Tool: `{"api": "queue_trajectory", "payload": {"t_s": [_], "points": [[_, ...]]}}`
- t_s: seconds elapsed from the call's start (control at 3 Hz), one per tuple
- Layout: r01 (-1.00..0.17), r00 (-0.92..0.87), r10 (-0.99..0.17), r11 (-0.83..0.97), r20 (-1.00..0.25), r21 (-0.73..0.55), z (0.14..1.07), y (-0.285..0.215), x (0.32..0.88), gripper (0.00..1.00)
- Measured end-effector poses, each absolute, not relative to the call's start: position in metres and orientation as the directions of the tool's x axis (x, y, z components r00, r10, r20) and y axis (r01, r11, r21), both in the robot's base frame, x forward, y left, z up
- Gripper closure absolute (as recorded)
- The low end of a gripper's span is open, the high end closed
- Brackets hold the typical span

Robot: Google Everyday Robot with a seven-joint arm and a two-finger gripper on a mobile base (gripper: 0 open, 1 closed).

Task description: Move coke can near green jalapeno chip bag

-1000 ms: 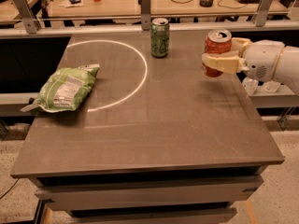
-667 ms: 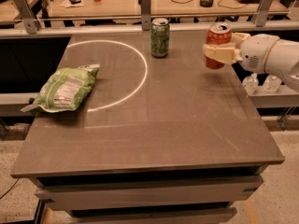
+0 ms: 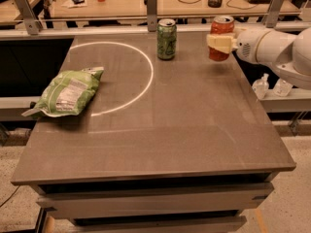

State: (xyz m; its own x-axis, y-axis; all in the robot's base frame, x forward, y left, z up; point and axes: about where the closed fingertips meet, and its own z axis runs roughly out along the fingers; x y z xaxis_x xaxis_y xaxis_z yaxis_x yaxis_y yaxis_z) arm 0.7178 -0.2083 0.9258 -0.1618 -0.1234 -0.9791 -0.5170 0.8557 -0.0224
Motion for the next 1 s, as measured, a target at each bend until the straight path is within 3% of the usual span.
{"api": "queue_trajectory", "payload": {"t_s": [1.0], "points": [[-0.600,-0.161,-0.113,0.800,-0.980,0.007,0.890,-0.152,0.758,1.00]]}}
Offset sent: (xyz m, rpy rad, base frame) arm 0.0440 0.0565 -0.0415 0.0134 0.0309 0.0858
